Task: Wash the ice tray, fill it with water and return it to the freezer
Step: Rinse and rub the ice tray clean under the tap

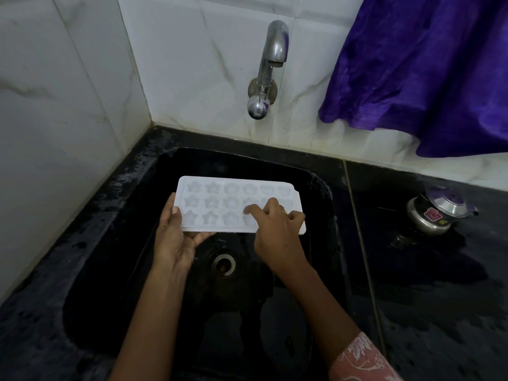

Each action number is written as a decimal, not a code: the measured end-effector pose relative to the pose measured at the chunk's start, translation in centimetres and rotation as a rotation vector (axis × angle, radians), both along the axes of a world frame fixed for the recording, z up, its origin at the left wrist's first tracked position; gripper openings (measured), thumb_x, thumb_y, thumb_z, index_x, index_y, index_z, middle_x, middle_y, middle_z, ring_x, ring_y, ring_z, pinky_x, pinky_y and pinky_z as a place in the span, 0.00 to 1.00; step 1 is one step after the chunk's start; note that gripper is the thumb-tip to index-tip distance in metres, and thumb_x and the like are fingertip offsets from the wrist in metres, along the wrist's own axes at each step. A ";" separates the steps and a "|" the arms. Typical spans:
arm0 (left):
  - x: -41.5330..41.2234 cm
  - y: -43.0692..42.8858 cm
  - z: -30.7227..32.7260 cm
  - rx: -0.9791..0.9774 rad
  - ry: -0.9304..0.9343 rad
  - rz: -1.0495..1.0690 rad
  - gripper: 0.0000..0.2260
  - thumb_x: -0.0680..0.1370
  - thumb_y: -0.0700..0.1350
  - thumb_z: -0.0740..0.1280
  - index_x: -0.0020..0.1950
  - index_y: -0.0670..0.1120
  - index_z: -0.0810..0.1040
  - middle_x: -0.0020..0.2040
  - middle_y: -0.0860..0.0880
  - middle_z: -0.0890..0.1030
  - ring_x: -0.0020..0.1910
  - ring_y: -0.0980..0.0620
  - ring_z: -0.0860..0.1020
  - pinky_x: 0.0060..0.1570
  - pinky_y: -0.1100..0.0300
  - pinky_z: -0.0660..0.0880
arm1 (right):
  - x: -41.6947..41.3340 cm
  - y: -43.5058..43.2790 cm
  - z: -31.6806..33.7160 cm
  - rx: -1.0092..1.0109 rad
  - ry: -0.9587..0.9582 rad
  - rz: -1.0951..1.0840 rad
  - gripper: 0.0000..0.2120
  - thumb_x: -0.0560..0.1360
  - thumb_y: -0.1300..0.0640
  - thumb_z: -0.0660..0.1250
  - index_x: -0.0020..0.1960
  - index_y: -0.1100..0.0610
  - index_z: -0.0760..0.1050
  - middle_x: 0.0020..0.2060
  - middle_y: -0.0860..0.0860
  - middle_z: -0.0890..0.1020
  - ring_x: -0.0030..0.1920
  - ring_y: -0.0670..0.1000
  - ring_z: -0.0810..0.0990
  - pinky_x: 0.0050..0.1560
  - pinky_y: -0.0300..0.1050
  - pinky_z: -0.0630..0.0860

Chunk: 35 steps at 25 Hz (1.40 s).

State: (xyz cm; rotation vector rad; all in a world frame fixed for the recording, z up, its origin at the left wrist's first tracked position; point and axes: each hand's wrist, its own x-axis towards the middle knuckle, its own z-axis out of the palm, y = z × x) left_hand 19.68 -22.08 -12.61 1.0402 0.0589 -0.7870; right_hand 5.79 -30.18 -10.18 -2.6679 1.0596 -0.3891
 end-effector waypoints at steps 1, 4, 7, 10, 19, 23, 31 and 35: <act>0.0 0.0 0.0 -0.001 0.001 0.001 0.14 0.83 0.45 0.51 0.66 0.52 0.70 0.53 0.51 0.78 0.51 0.49 0.79 0.37 0.48 0.78 | 0.2 0.1 0.0 -0.004 -0.008 0.021 0.28 0.68 0.73 0.57 0.63 0.52 0.73 0.47 0.50 0.66 0.45 0.48 0.64 0.46 0.43 0.47; -0.1 0.1 0.0 0.002 -0.004 0.001 0.14 0.83 0.45 0.51 0.65 0.52 0.70 0.53 0.51 0.78 0.51 0.48 0.79 0.36 0.48 0.80 | 0.9 0.1 0.1 0.002 0.038 0.067 0.28 0.70 0.73 0.57 0.62 0.50 0.74 0.46 0.49 0.63 0.46 0.49 0.65 0.46 0.43 0.47; -0.1 0.2 -0.1 0.002 -0.008 0.000 0.14 0.83 0.45 0.52 0.67 0.51 0.70 0.54 0.50 0.79 0.51 0.48 0.79 0.34 0.50 0.81 | 1.5 0.1 0.5 0.009 0.100 0.098 0.27 0.71 0.71 0.58 0.63 0.47 0.73 0.47 0.48 0.61 0.52 0.50 0.68 0.46 0.44 0.46; -0.3 0.1 0.0 -0.005 0.013 0.000 0.13 0.83 0.45 0.52 0.64 0.52 0.71 0.52 0.50 0.79 0.50 0.49 0.79 0.34 0.50 0.81 | 1.8 0.4 0.5 0.046 0.123 0.112 0.26 0.73 0.70 0.58 0.63 0.46 0.73 0.49 0.50 0.64 0.54 0.51 0.67 0.50 0.45 0.48; -0.1 0.1 0.1 -0.026 0.015 0.000 0.13 0.83 0.45 0.52 0.63 0.52 0.72 0.53 0.50 0.79 0.50 0.48 0.80 0.36 0.49 0.81 | 1.7 0.3 0.9 0.025 0.145 0.089 0.26 0.73 0.69 0.58 0.63 0.46 0.72 0.51 0.51 0.65 0.55 0.52 0.68 0.51 0.47 0.49; -0.2 0.0 -0.1 -0.022 0.004 -0.010 0.14 0.83 0.45 0.51 0.64 0.52 0.72 0.53 0.50 0.79 0.51 0.48 0.79 0.36 0.49 0.81 | 2.0 0.3 0.8 0.045 0.152 0.093 0.25 0.73 0.68 0.59 0.65 0.46 0.71 0.52 0.52 0.66 0.56 0.52 0.67 0.50 0.47 0.49; -0.1 0.2 -0.3 -0.032 -0.011 -0.038 0.15 0.83 0.45 0.52 0.67 0.50 0.70 0.55 0.48 0.79 0.52 0.47 0.79 0.37 0.48 0.81 | 1.7 0.1 1.3 0.007 0.109 0.071 0.25 0.72 0.70 0.58 0.60 0.47 0.74 0.48 0.48 0.62 0.52 0.49 0.67 0.50 0.45 0.49; -0.1 0.0 -0.3 -0.044 0.007 -0.032 0.16 0.83 0.44 0.52 0.68 0.49 0.70 0.56 0.47 0.79 0.52 0.46 0.79 0.35 0.49 0.81 | 2.7 0.7 2.1 0.005 0.086 0.112 0.25 0.72 0.69 0.58 0.63 0.48 0.73 0.49 0.50 0.65 0.51 0.50 0.66 0.52 0.47 0.50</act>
